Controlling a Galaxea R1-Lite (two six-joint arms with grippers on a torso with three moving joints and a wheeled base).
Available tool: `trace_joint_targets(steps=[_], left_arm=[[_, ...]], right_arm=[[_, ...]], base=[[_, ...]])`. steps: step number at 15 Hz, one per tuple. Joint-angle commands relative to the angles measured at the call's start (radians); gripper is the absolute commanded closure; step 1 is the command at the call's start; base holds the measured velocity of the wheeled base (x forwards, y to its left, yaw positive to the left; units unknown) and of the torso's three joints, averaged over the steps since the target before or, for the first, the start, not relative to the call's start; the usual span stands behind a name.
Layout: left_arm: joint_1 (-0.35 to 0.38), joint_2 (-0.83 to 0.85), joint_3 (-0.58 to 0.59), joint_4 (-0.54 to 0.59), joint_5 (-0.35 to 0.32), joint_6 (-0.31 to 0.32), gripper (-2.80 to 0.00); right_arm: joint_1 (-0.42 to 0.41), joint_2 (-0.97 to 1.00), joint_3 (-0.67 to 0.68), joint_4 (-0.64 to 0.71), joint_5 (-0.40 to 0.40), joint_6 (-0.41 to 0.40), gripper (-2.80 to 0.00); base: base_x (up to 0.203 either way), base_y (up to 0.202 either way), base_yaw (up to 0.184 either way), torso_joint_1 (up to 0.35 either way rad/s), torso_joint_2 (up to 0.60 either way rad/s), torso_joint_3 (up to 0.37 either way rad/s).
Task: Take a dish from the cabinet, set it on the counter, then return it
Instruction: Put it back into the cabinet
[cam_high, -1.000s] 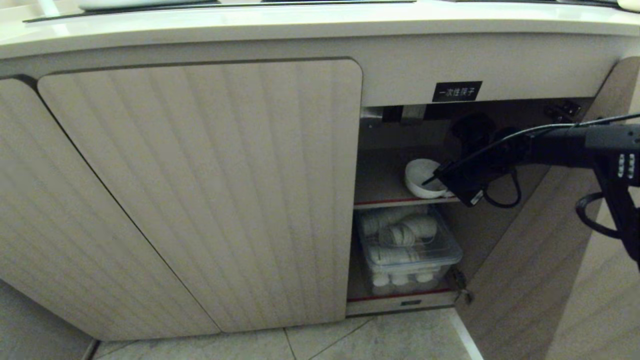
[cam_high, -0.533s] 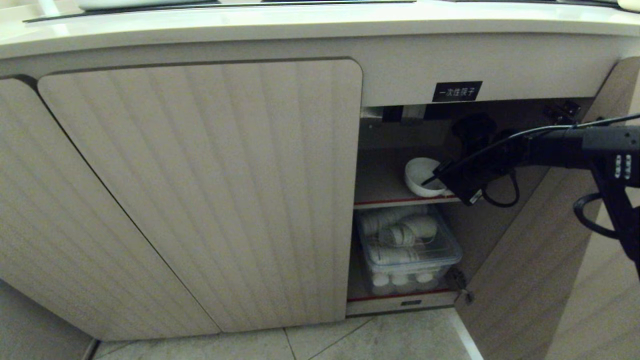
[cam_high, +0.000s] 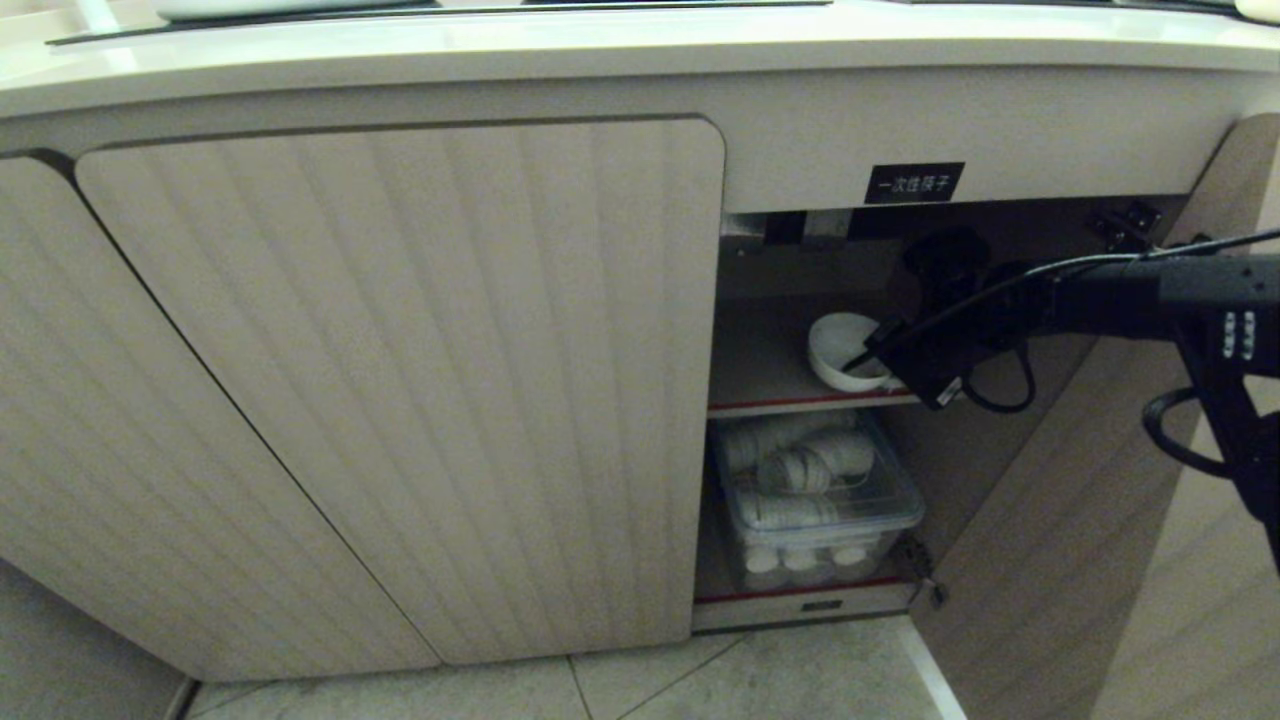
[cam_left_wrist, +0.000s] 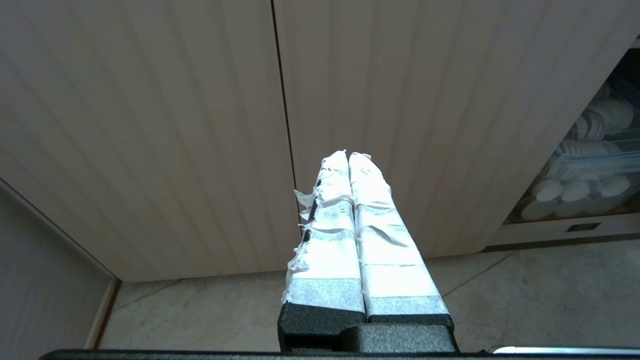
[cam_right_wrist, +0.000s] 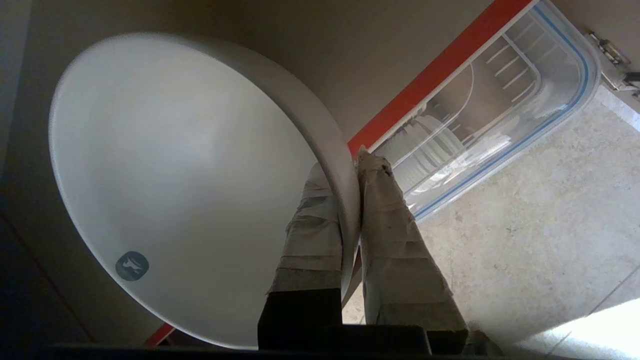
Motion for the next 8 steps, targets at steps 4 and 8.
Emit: trace_joint_targets(steps=[4, 8], left_arm=[[0.0, 0.0, 0.0, 0.0, 0.0, 0.0, 0.0], [0.0, 0.0, 0.0, 0.0, 0.0, 0.0, 0.0]], right_arm=[[0.001, 0.007, 0.0, 0.003, 0.0, 0.005, 0.0], [0.001, 0.012, 0.0, -0.005, 0.0, 0.003, 0.0]], base=[[0.0, 0.0, 0.0, 0.0, 0.0, 0.0], [0.0, 0.0, 0.0, 0.0, 0.0, 0.0]])
